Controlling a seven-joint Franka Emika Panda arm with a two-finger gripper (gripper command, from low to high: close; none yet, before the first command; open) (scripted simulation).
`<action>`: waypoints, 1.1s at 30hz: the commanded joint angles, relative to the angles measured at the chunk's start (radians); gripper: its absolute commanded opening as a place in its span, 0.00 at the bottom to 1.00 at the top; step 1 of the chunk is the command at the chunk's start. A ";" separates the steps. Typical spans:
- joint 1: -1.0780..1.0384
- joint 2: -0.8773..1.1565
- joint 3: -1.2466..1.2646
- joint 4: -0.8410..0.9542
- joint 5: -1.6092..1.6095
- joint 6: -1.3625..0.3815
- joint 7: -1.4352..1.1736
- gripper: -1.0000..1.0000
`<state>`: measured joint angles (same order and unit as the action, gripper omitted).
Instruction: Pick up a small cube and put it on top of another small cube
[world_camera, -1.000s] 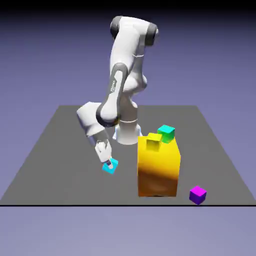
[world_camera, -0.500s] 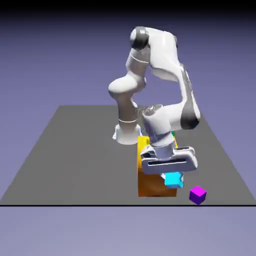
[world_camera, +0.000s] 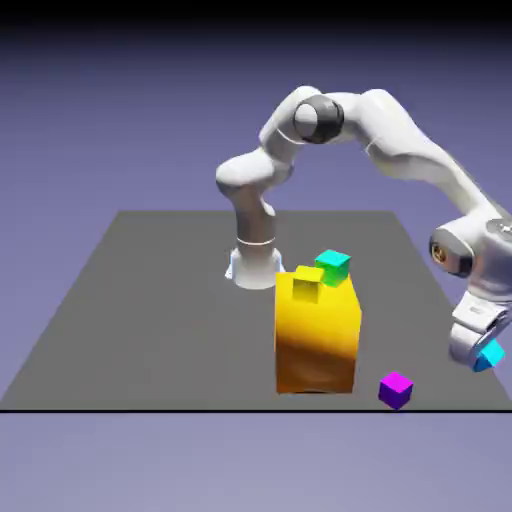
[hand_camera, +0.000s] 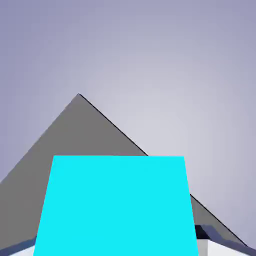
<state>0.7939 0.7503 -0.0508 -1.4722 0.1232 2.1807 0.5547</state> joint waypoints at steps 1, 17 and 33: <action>-0.004 0.017 0.033 0.033 -0.047 -0.016 -0.007 0.00; -0.268 0.214 0.476 0.230 -0.743 -0.624 -0.119 0.00; -0.523 0.306 0.698 0.134 -1.140 -0.869 -0.115 1.00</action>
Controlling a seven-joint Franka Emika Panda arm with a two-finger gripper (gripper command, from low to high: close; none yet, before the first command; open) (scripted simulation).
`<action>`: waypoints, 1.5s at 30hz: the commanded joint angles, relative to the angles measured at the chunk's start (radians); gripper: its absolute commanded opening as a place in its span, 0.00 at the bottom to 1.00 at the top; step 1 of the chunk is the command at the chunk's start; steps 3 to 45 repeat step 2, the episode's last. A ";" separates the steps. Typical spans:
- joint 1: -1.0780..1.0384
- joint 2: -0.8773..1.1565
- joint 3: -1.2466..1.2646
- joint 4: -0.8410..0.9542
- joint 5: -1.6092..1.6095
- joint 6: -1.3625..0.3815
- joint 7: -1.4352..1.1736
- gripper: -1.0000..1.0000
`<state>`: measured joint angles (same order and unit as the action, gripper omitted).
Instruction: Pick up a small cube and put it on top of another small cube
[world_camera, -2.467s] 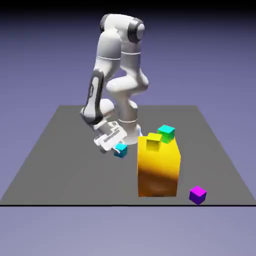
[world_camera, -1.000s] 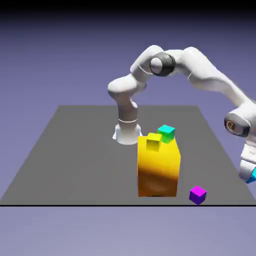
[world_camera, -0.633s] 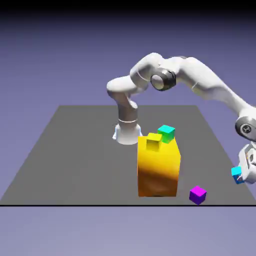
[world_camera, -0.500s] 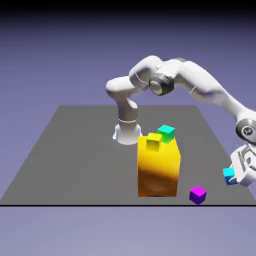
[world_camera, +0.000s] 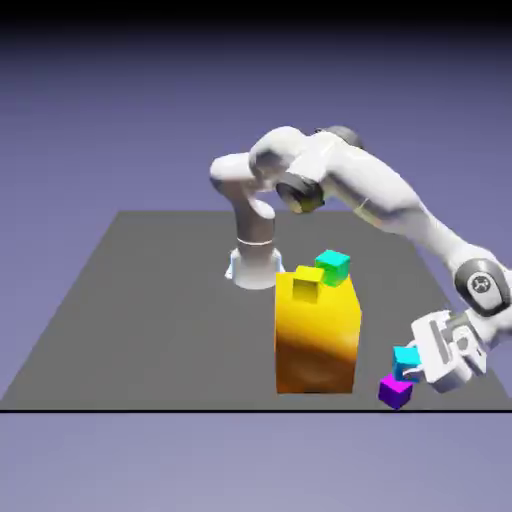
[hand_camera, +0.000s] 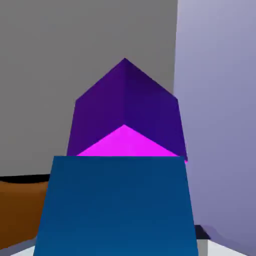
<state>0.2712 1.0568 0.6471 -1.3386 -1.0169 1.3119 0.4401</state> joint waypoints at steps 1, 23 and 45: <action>0.000 0.000 0.000 0.000 0.000 0.000 0.000 1.00; 0.020 0.002 0.002 0.036 0.004 -0.026 -0.013 1.00; 0.020 0.002 0.002 0.036 0.004 -0.026 -0.013 1.00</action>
